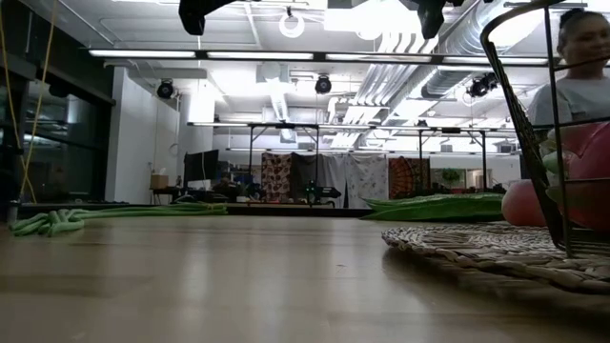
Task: Build produce basket
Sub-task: Put the chayote into the wire basket
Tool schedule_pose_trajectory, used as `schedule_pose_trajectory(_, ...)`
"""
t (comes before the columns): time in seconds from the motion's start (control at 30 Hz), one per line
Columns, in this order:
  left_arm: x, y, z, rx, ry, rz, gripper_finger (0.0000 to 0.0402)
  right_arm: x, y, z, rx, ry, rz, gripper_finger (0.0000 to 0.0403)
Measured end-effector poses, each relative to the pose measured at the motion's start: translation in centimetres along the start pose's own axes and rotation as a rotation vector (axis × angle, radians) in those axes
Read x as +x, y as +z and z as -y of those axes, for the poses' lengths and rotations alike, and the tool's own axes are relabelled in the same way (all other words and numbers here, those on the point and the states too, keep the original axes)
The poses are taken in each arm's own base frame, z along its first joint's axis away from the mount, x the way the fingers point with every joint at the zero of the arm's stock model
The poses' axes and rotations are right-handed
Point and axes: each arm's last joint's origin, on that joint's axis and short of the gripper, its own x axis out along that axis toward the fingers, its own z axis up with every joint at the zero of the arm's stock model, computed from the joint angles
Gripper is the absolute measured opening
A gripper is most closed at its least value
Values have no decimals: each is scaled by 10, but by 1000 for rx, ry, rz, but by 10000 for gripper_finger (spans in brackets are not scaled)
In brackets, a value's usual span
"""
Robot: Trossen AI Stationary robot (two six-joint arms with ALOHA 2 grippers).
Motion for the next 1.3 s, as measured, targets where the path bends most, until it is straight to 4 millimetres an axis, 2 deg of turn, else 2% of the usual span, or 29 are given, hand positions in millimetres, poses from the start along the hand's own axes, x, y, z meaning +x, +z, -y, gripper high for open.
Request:
schedule_pose_trajectory(0.67,0,-2,0,-34,-28,-22,248,0,2,0,-1,3,21,0)
schedule_pose_trajectory(0.8,0,-2,0,-33,-32,-25,248,0,5,-1,37,25,44,11)
schedule_pose_trajectory(0.93,0,-2,0,-46,-18,-23,248,0,8,-2,105,67,76,57)
schedule_pose_trajectory(1.07,7,-4,-3,-97,2,-42,248,3,18,-5,128,80,98,134)
schedule_pose_trajectory(1.3,35,-5,-5,-119,-27,-101,248,32,34,-12,53,45,97,277)
